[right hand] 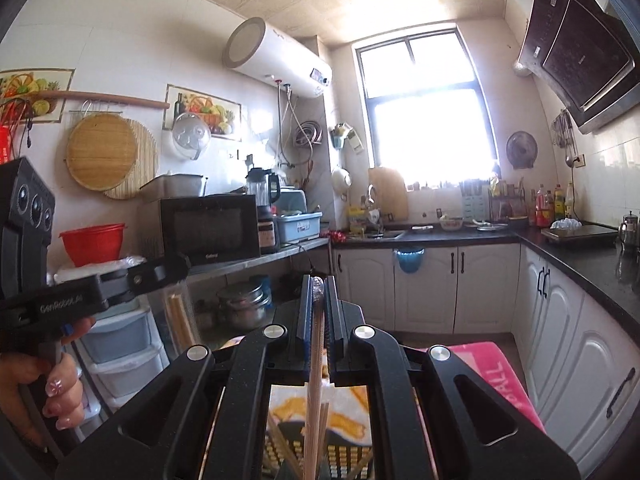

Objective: Organize utensils
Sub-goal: 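Lift both held chopsticks and lower them upright into the green basket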

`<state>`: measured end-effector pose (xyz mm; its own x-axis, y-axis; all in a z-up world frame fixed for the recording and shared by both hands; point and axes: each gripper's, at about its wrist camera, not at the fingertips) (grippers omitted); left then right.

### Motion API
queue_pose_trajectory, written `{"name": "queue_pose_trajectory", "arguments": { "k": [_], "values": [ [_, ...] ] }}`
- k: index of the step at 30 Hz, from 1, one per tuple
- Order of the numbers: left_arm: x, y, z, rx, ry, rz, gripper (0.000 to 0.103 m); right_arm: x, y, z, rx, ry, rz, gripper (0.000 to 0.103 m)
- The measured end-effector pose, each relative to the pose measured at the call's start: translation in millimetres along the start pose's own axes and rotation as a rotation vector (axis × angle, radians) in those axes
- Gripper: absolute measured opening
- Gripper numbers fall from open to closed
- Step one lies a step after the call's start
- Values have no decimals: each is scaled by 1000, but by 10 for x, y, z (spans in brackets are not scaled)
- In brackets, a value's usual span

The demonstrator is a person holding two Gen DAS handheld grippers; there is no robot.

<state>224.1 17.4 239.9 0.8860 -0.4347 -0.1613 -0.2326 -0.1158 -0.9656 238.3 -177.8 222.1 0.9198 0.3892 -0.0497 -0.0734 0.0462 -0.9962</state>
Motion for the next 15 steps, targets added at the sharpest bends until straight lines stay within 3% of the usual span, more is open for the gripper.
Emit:
{"name": "queue_pose_trajectory", "arguments": {
  "k": [15],
  "values": [
    [201,241,281,-17,-37,24,1,349,186,-102,-34,57,-47,6]
  ]
}}
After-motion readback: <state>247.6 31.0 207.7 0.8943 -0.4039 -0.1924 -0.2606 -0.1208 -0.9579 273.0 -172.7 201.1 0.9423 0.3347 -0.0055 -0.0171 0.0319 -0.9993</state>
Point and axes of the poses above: each gripper's, at about its wrist camera, not at the fingertips, and x roughly the way its jaws point, z to its left, y to its underside, and after that the axes turned 1 degree about -x, right-handed
